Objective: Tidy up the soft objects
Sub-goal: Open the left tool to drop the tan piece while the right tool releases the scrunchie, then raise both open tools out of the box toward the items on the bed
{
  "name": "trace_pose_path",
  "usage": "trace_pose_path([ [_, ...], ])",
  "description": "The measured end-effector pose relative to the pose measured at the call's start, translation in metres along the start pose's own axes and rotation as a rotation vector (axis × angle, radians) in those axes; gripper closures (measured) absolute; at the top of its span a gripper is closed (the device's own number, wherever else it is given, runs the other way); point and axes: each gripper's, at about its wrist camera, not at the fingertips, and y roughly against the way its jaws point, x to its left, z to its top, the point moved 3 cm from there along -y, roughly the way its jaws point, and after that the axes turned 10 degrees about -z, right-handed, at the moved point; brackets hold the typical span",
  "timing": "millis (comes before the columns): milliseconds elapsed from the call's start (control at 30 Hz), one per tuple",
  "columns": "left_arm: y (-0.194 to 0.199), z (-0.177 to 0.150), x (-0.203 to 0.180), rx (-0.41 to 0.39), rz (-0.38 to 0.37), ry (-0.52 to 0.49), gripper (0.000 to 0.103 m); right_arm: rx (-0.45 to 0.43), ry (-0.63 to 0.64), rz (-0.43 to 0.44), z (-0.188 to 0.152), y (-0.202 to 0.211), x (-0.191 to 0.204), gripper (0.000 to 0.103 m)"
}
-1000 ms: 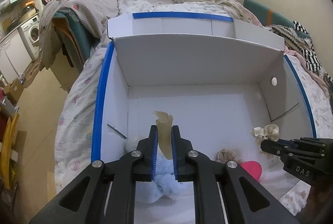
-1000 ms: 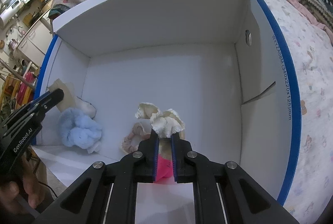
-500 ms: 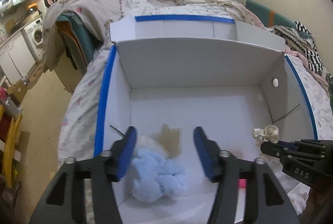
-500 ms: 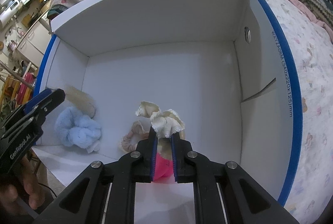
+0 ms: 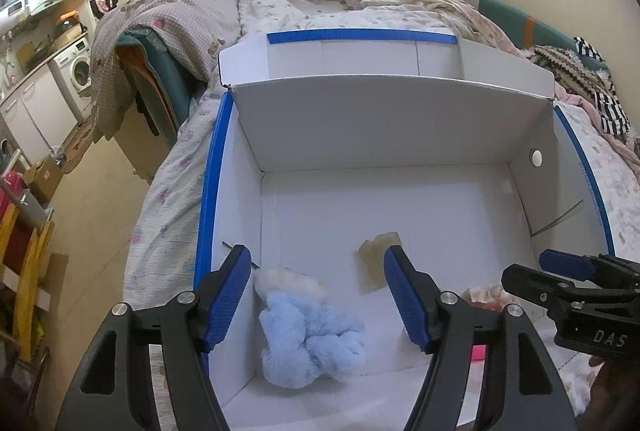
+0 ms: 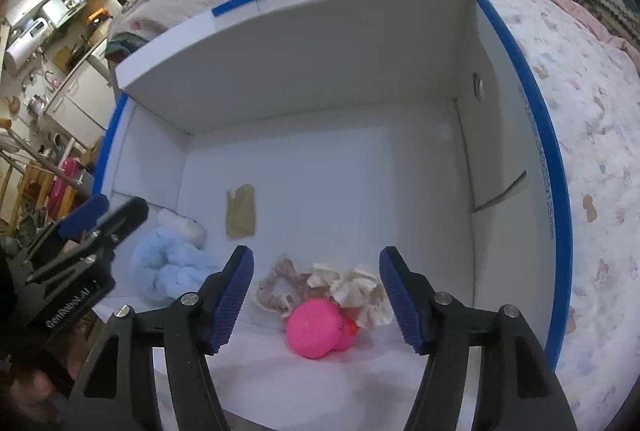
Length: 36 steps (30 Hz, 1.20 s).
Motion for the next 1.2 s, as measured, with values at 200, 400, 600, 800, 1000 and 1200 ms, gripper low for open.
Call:
trace_pose_path([
  [200,0.002,-0.001,-0.001,0.003,0.01,0.001,0.037,-0.011,-0.005,0.005,0.002,0.002,0.003,0.016],
  [400,0.005,-0.002,0.001,0.011,0.02,0.013,0.036,-0.019,-0.003,0.008,0.004,0.002,0.004,0.016],
  [600,0.015,-0.003,0.002,-0.007,0.028,0.01,0.036,-0.028,-0.01,0.004,0.004,0.006,0.005,0.016],
  [800,0.026,-0.005,0.008,-0.02,0.039,0.036,0.035,-0.056,-0.021,0.012,0.003,0.015,0.007,0.012],
  [1000,0.041,-0.008,0.017,-0.032,0.05,0.09,0.033,-0.088,-0.037,-0.012,0.0,0.024,0.008,0.0],
  [1200,0.059,-0.009,0.025,-0.048,0.073,0.075,0.033,-0.112,-0.057,-0.009,-0.006,0.034,0.005,0.0],
])
